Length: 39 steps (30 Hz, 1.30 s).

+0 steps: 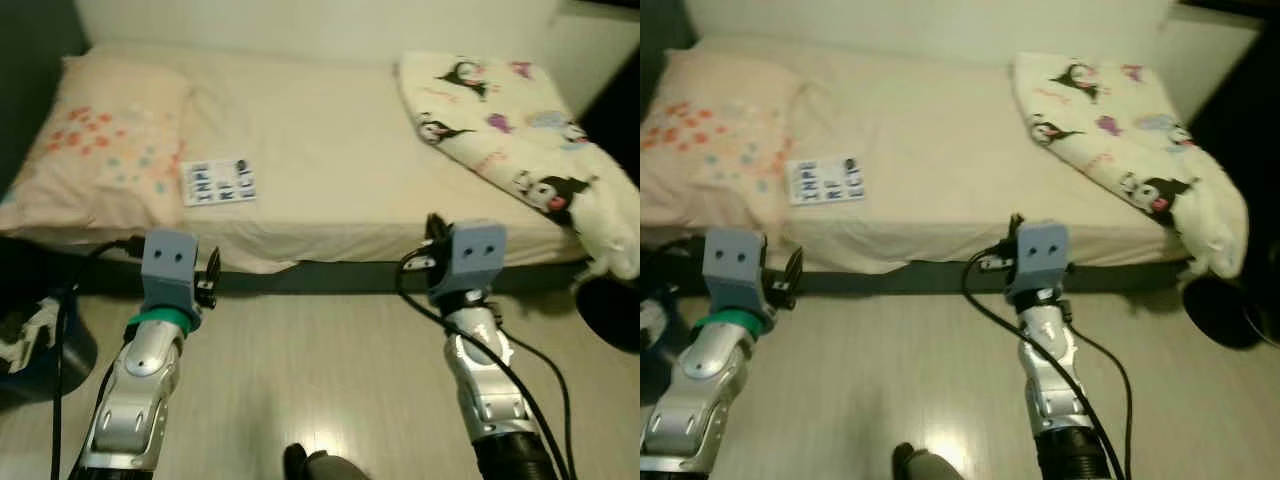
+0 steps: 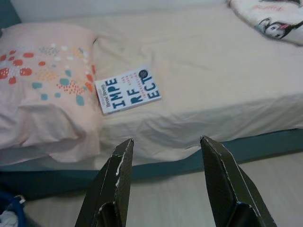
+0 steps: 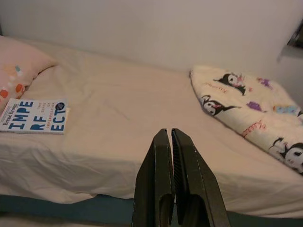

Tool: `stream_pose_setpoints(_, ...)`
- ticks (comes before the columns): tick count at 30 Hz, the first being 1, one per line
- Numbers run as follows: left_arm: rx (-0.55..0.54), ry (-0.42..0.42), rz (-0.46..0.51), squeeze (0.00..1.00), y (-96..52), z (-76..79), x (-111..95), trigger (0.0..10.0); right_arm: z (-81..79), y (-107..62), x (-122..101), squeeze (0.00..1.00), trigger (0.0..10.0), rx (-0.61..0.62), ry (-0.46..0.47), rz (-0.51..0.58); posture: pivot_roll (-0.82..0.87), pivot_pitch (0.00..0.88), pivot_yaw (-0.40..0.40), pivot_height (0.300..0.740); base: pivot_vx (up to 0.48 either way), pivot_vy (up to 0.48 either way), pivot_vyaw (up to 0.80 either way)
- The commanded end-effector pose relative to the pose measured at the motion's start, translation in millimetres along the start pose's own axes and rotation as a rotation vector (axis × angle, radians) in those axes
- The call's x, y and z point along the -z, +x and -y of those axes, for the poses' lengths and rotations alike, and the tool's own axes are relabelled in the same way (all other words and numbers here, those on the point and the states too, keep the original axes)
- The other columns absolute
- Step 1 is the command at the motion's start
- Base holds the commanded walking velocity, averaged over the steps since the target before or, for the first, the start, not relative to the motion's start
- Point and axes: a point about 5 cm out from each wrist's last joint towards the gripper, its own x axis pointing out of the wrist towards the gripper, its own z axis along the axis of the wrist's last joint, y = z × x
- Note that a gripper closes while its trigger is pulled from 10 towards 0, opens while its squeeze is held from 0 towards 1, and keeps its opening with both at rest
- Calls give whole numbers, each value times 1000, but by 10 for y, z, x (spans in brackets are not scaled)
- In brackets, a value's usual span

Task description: Clean up the room

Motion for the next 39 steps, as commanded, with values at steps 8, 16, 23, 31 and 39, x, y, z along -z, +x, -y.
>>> stream_pose_setpoints(8, -12, -20, 6, 0, 22, 3, -27, 10000, 88, 13, 17, 0, 10000, 12, -3, -3, -26, 66, -47, 740, 0, 0, -800)
stream_pose_setpoints(16, -7, -38, 44, 0, 63, 25, -101, 10000, 93, 9, 32, 0, 10000, 13, -3, 0, -27, 63, -45, 740, 0, 0, -800)
stream_pose_setpoints(23, 0, -48, 69, 0, 93, 60, -165, 10000, 111, 23, 26, 0, 10000, 15, -6, 4, -27, 57, -48, 740, 0, 0, -800)
stream_pose_setpoints(31, -2, -51, 72, 0, 99, 57, -172, 10000, 108, 32, 29, 0, 10000, 12, -8, 6, -24, 54, -51, 740, 0, 0, -800)
stream_pose_setpoints(39, -1, -55, 77, 0, 102, 65, -180, 10000, 106, 40, 31, 0, 10000, 7, -9, 8, -22, 53, -53, 740, 0, 0, -800)
